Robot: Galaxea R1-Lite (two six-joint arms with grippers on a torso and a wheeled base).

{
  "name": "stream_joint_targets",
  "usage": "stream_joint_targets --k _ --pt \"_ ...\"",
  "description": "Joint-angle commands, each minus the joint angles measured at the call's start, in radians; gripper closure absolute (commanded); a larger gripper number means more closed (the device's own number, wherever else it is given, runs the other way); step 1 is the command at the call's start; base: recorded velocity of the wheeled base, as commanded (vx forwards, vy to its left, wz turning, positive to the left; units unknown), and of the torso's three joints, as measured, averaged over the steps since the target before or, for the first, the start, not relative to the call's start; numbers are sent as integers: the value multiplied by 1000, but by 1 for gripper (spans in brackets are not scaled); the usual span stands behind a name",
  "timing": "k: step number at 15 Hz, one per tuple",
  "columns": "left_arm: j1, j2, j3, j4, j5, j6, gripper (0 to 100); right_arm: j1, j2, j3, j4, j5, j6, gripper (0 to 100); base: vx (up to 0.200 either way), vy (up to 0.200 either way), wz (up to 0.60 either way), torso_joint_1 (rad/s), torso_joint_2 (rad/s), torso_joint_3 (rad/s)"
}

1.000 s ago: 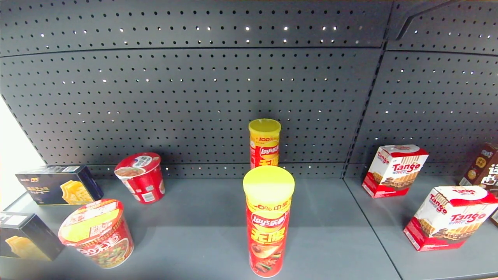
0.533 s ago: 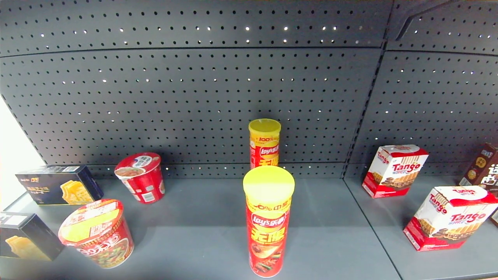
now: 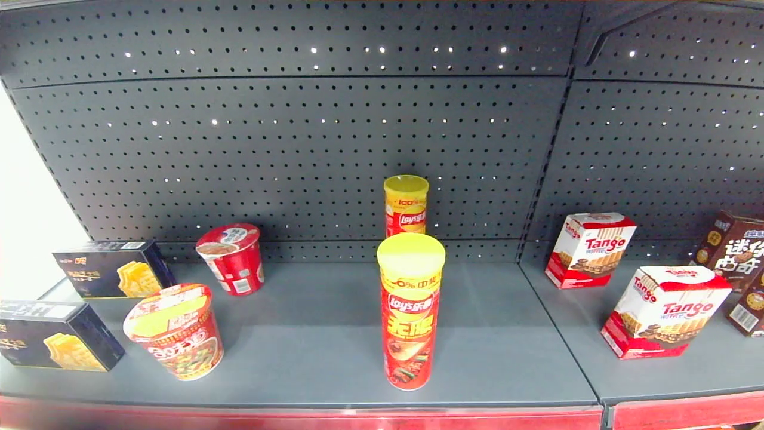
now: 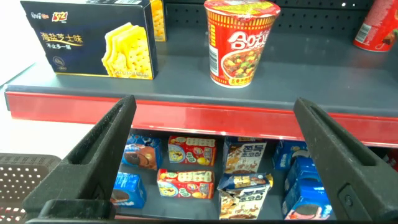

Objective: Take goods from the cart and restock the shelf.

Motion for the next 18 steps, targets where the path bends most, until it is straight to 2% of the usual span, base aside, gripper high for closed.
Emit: stream_joint_targets --k 1,18 --pt "0 2 0 0 0 0 0 0 2 0 1 0 0 0 0 0 0 0 0 0" --pt "0 0 0 0 0 0 0 0 2 0 2 -3 1 0 0 0 0 0 0 0"
